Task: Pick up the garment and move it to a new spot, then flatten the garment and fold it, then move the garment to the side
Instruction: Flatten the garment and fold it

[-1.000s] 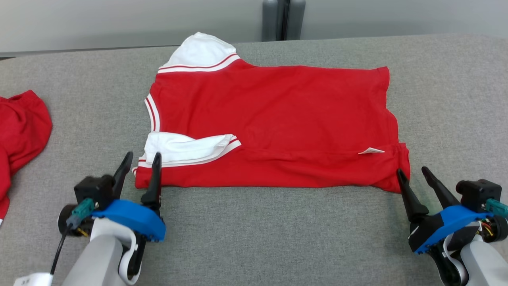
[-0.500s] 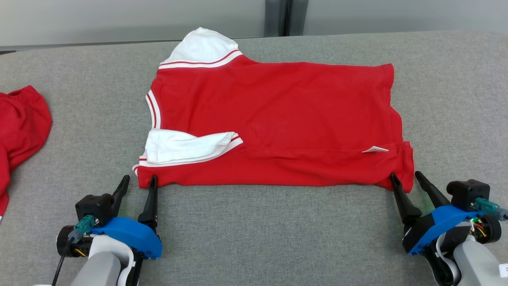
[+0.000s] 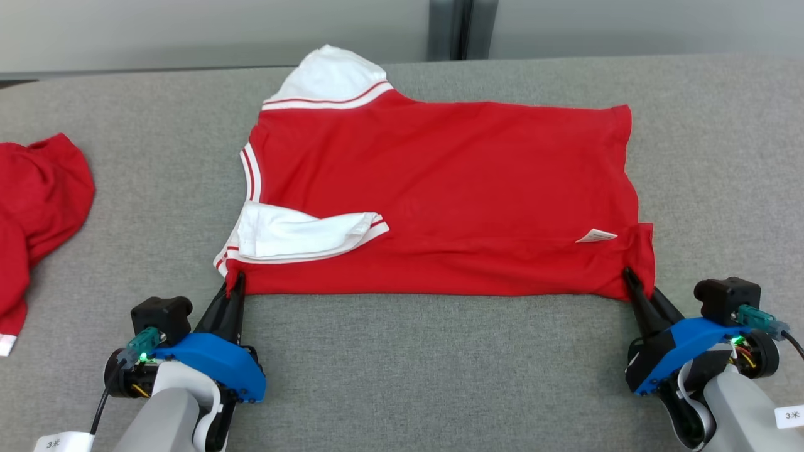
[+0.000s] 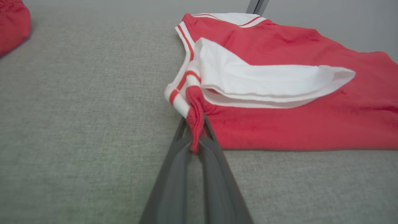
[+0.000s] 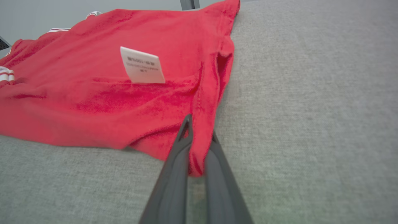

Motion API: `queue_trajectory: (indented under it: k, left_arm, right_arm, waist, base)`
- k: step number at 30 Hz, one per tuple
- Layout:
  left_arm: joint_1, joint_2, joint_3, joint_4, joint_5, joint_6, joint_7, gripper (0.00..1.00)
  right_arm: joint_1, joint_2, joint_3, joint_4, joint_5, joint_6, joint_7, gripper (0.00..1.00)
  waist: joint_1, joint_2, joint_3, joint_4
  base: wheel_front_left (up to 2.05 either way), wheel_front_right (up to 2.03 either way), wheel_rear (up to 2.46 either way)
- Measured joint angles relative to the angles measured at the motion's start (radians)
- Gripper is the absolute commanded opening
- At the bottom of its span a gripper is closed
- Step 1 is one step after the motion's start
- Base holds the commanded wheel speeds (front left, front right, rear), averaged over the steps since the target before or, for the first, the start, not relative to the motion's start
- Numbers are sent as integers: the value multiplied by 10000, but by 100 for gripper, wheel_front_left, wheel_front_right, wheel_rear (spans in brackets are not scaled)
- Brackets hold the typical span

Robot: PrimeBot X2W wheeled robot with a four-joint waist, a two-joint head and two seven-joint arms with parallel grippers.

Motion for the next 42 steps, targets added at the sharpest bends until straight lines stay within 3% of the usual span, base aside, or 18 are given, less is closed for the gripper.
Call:
queue_trajectory:
  k: [9, 21, 27, 28, 29, 30, 31, 42]
  left_arm:
    - [971, 77, 337, -767, -176, 65, -240, 0]
    - [3990, 21, 364, -3219, -303, 1057, -207, 0]
    - [4908, 117, 318, -4397, -372, 1519, 199, 0]
    - [4908, 117, 318, -4397, -372, 1519, 199, 0]
    - [4961, 125, 314, -4449, -374, 1544, 221, 16]
    - [4968, 127, 318, -4498, -374, 1595, 221, 67]
    - [4968, 127, 334, -4531, -372, 1630, 209, 100]
    - [4406, 113, 798, -4734, 376, 1806, -253, 100]
  right_arm:
    - [757, -109, 61, -387, 297, 0, -178, 0]
    - [3321, -222, -855, -2591, 336, 2, 750, 0]
    - [4739, 236, -1728, -3956, 71, 0, 1908, 0]
    - [4739, 236, -1728, -3956, 71, 0, 1908, 16]
    - [4813, 293, -1774, -4063, -29, 0, 2017, 68]
    - [4838, 328, -1829, -4172, -132, 0, 2090, 100]
    - [4835, 383, -1889, -4289, -173, 0, 2151, 100]
    - [3739, 765, -1969, -4303, -713, 0, 1381, 100]
  waist:
    - [0, 0, -903, 92]
    - [-1, 0, -1662, 225]
    - [-1, 0, -1765, 348]
    - [-1, 0, -1765, 348]
    - [-1, 0, -1771, 330]
    - [-1, 0, -1768, 315]
    - [-1, 0, -1761, 291]
    - [0, 0, -1850, 51]
  base:
    - [0, 0, 0]
    - [0, 0, 0]
    - [0, 0, 0]
    - [0, 0, 0]
    - [0, 0, 0]
    - [0, 0, 0]
    - [0, 0, 0]
    - [0, 0, 0]
